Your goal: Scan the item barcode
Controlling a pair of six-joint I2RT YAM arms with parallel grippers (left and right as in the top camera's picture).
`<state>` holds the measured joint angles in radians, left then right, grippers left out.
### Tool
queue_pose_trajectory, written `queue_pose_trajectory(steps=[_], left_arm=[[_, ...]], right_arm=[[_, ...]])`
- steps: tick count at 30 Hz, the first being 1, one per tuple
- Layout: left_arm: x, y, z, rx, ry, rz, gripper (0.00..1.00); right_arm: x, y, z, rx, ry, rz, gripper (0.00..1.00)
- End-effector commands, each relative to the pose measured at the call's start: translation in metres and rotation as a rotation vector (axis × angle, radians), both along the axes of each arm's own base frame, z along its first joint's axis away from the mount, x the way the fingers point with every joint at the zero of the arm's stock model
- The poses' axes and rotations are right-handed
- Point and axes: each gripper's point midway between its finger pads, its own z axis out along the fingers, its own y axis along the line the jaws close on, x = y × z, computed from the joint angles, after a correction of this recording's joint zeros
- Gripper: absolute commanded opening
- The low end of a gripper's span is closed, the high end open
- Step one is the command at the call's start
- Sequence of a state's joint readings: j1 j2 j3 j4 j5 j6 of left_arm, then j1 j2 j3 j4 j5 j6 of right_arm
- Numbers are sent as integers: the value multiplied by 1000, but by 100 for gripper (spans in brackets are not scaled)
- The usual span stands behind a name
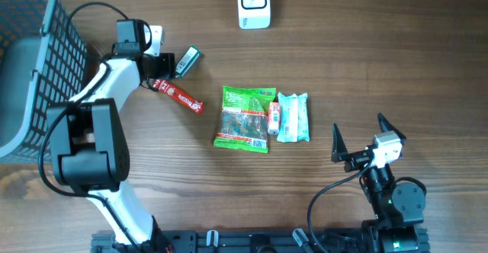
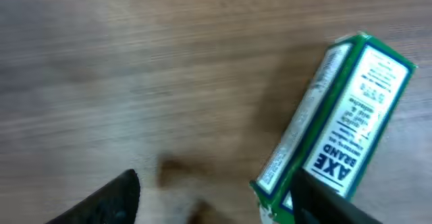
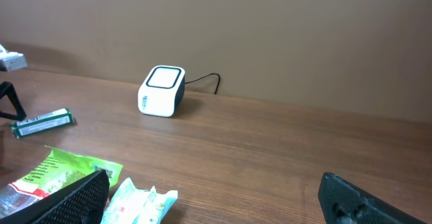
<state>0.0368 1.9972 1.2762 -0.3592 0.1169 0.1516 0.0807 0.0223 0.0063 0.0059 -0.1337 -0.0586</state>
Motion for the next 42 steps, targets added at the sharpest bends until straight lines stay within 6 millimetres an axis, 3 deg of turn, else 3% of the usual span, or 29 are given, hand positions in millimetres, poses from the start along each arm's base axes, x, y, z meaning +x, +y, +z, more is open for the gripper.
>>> queue_pose_trajectory(steps=[1,3,6,7,9,13,16,19,22,26,28,31,35,39,42], left_arm=[[-15,-13,-9,-29,77,-18,57],[-18,-5,2,-11,76,52,57],[-12,-18,50,-63,-26,38,59],[-12,-31,65,-103,-54,2,72],[-15,-51,74,-145,-63,-63,82],[-21,-80,70,-84,-74,-288,88],[-16,-82,63,-57,-88,-331,83],[-3,-80,35,-54,-79,-326,79],[-3,-79,10,-54,-38,-319,84],[-9,-74,-15,-35,23,-300,63],[-11,-69,-17,-32,45,-244,40],[-25,-64,-24,-29,119,-204,28],[-48,-63,-22,-76,223,-90,28],[-51,-63,25,-131,179,26,30],[-66,-67,43,-151,205,67,36]], right_arm=[[0,0,1,-12,-10,-1,100],[0,0,1,-12,-10,-1,100],[0,0,1,-12,-10,-1,100],[0,0,1,-12,-10,-1,100],[0,0,1,-12,-10,-1,100],[0,0,1,-12,-10,-1,100],[0,0,1,-12,-10,-1,100],[0,0,1,-12,-10,-1,100],[0,0,1,-13,-10,-1,100],[0,0,1,-12,-10,-1,100],[0,0,1,-12,-10,-1,100],[0,0,1,-12,-10,-1,100],[0,0,1,-12,-10,-1,100],[0,0,1,-12,-10,-1,100],[0,0,1,-12,-10,0,100]])
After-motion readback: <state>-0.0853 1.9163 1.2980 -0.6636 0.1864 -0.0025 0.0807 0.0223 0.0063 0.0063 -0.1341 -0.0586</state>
